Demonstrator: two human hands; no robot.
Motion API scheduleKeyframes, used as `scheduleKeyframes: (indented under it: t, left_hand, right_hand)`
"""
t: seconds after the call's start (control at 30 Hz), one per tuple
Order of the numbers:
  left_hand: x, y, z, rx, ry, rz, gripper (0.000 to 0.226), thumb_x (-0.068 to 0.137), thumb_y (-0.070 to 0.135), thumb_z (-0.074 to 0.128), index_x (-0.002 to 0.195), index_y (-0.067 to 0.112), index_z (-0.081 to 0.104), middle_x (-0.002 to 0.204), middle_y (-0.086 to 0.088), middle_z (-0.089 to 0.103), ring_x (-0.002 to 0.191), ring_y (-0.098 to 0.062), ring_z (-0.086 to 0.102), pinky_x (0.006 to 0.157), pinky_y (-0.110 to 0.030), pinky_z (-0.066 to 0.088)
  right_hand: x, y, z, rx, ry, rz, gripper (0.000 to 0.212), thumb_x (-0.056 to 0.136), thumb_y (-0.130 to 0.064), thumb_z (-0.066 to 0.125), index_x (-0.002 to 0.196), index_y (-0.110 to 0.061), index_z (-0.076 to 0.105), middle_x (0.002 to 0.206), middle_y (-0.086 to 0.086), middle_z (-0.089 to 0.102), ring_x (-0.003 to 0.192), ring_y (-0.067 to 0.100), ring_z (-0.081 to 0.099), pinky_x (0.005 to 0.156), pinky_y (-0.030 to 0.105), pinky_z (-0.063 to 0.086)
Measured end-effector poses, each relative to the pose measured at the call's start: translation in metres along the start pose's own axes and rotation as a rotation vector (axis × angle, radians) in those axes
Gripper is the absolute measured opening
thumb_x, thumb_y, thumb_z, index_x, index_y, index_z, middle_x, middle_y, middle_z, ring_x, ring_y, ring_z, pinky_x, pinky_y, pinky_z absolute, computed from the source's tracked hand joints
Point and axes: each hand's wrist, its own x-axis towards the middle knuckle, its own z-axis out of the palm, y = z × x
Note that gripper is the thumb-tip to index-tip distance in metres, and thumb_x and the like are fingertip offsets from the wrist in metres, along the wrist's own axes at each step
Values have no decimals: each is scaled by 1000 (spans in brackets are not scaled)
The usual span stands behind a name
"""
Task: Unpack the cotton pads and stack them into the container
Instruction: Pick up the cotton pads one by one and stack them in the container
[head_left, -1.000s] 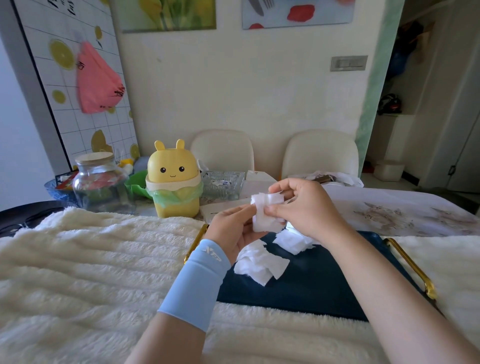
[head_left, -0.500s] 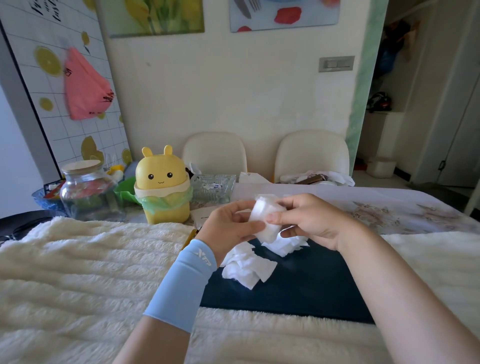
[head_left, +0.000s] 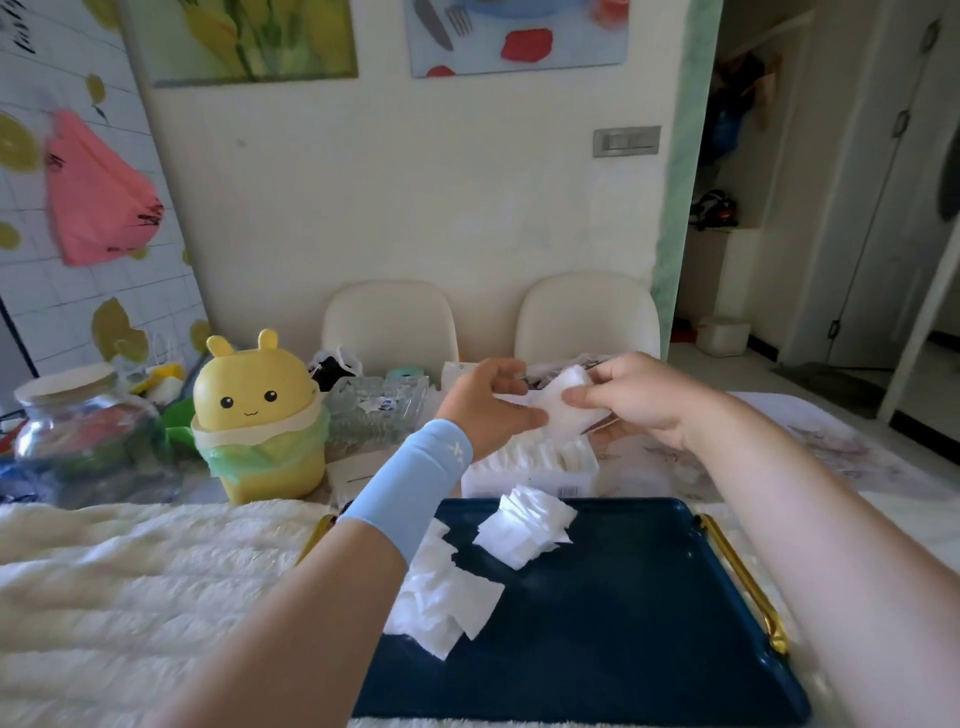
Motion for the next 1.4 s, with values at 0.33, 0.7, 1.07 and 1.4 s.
scheduleKeyframes:
  t: [0.33, 0.7, 1.07, 1.4]
  left_hand:
    - [47, -3, 44, 931, -393, -107, 41, 101, 49, 41, 135, 34, 57, 135, -7, 49, 124, -29, 49, 101, -39, 44]
    - [58, -21, 52, 1075, -364, -171, 34, 84, 45, 55, 109, 28, 72, 117, 2, 66, 106, -25, 60, 92, -38, 54]
    - [69, -26, 47, 1173, -386, -253, 35, 80, 46, 59, 104, 20, 64, 108, -2, 65, 95, -27, 61, 91, -38, 53]
    - [50, -30, 32, 1029, -479, -117, 39, 94, 56, 45, 130, 49, 59, 143, -3, 45, 137, -31, 29, 111, -41, 30]
  right_hand:
    - [37, 31, -13, -253, 147, 126, 21, 98, -29, 64, 87, -14, 56, 82, 1, 54, 61, 14, 55, 51, 22, 42]
    - [58, 53, 15, -395, 123, 264, 15, 91, -20, 63, 91, -6, 58, 77, 13, 68, 67, 28, 64, 49, 23, 34]
    - [71, 44, 44, -989, 57, 239, 23, 82, -19, 66, 75, -12, 46, 74, 4, 48, 59, 16, 46, 48, 25, 35]
    - [69, 29, 45, -1022, -78, 333, 20, 88, -18, 71, 91, -10, 53, 83, 7, 58, 73, 24, 66, 64, 28, 51]
